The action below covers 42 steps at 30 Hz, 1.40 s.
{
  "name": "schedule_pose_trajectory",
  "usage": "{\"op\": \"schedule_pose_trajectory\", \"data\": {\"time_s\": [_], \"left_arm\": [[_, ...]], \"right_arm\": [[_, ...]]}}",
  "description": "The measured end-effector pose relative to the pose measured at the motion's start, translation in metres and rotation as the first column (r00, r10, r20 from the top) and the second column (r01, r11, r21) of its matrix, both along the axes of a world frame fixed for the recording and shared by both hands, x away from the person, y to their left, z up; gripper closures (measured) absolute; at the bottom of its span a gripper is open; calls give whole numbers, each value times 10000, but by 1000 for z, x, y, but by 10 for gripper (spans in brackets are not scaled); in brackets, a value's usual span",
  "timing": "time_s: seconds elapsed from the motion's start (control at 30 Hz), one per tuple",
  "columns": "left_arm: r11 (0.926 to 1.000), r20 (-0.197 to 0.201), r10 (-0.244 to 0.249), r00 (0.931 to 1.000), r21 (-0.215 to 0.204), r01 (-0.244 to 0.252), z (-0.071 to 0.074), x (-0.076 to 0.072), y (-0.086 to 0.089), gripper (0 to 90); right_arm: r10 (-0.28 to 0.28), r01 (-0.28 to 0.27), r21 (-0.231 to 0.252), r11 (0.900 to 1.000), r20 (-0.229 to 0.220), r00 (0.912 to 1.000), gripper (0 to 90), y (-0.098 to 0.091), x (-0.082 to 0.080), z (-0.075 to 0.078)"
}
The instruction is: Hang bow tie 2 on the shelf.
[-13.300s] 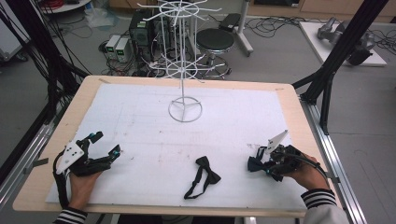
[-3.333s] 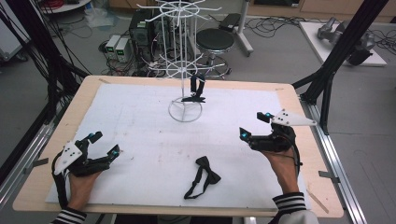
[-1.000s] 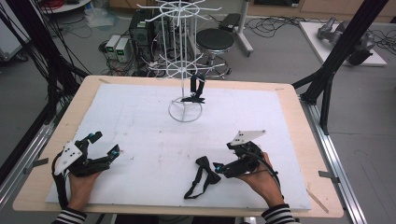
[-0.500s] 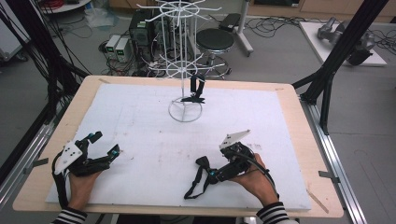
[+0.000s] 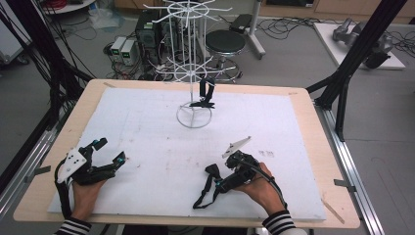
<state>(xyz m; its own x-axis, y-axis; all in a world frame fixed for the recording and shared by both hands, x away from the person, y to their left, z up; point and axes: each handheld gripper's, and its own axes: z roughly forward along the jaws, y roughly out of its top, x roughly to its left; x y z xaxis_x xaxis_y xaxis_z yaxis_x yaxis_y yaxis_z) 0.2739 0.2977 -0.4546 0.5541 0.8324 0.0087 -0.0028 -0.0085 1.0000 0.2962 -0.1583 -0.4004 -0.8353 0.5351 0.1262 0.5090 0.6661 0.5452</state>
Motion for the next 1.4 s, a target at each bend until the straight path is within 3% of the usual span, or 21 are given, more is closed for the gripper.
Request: {"op": "schedule_pose_trajectory", "data": {"time_s": [0.47, 0.67, 1.03, 1.13, 1.4], "left_arm": [[10000, -4, -11, 10000, 0, 11, 0, 0, 0, 153], [10000, -7, -8, 10000, 2, 8, 0, 0, 0, 153], [10000, -7, -19, 10000, 11, 19, 0, 0, 1, 153], [10000, 5, -14, 10000, -8, 14, 0, 0, 1, 152], [10000, 3, -5, 10000, 3, 5, 0, 0, 1, 152]], "right_arm": [[-202, 156, -760, 9970, -599, 9980, 294, 15, 5, -10], [-74, -8, -1288, 9917, -632, 9980, 369, 19, 4, -13], [-188, 65, -1714, 9852, -703, 9973, 508, 24, 6, -15], [-351, 210, -1788, 9837, -760, 9965, 591, 24, 6, -14], [-153, 62, -2276, 9737, -382, 9992, 745, 28, 4, -13]]}}
